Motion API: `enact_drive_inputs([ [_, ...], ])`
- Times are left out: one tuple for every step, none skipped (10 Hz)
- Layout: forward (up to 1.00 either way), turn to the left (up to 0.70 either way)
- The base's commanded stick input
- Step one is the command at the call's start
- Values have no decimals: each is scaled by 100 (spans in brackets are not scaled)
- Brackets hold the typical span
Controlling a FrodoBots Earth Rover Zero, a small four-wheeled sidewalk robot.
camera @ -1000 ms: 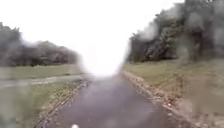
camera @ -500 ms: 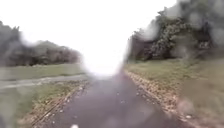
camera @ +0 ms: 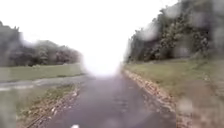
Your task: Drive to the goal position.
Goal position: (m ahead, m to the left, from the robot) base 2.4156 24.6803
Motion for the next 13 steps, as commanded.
enact_drive_inputs([
  [85,0],
  [85,0],
  [85,0],
  [85,0],
  [85,0],
  [85,0],
  [85,0],
  [85,0],
  [85,0],
  [85,0],
  [85,0],
  [85,0],
  [85,0],
])
